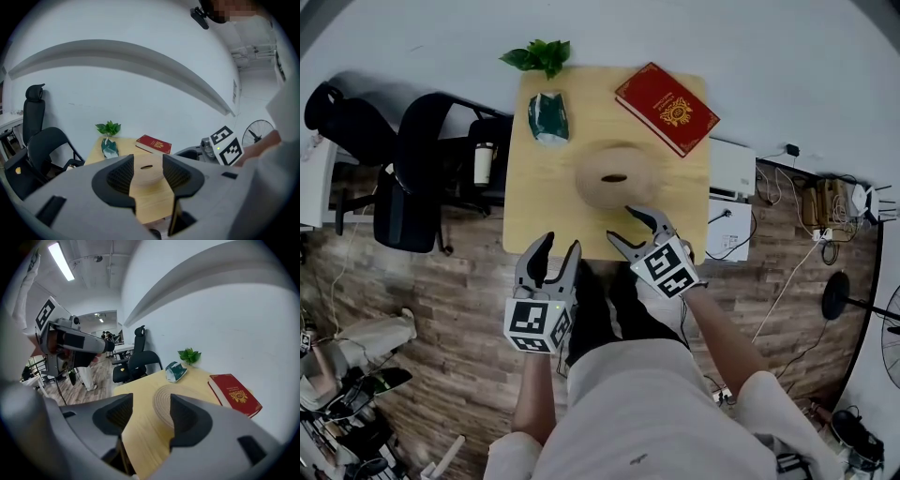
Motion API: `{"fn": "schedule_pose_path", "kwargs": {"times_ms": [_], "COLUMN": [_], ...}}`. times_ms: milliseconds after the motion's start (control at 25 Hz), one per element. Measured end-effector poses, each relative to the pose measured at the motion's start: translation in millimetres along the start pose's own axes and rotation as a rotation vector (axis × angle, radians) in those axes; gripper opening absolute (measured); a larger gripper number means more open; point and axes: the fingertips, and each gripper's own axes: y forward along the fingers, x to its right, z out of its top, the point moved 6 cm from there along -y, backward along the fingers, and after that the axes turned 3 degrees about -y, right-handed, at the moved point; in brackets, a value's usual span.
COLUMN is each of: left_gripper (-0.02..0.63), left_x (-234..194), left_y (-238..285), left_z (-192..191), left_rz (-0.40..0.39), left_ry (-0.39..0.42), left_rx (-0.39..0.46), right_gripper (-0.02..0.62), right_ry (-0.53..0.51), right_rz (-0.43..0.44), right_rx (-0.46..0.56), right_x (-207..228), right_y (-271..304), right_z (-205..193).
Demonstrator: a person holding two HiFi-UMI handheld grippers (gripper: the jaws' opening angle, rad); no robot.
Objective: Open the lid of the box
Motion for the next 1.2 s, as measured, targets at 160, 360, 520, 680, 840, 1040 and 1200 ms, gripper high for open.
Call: {"fn": "schedule_pose_path", "kwargs": {"times_ms": [160,360,520,680,840,1040,1200], "left_gripper": [0.172,0.172,0.172,0.172,0.172,0.172,0.172], "left_x": [-7,-12,-17,-25,-33,-45,-55], "left_y": [4,13,20,28,35,43,48], "left_z": [-10,-18,-21,-26,-29,-33,-36], "left_rz": [-0.014,-0.038,-0.058,-0.07,-0.082,-0.081,-0.085], "left_ry": [-0.018,-0.022,-0.023,-0.028,-0.027,-0.032,-0.034], "left_rx": [-0.023,-0.05,-0.071,-0.086,-0.099,-0.106,-0.114], "right_gripper": [0.245,0.247,0.247,0.249,0.255,0.264,0.268], "right_ry": [-0.002,-0.015,-0.035,-0.064,-0.103,-0.158,-0.16], "right_rz": [-0.011,-0.02,-0.02,-0.028,-0.043,-0.051,-0.056], "right_rx": [-0.028,-0.059,-0.095,-0.126,-0.159,-0.195,-0.208], "right_x": [2,4,4,6,8,9,12], "right_y": [15,33,45,57,68,84,96], "right_z": [-4,-10,-13,-18,-23,-29,-31]}}
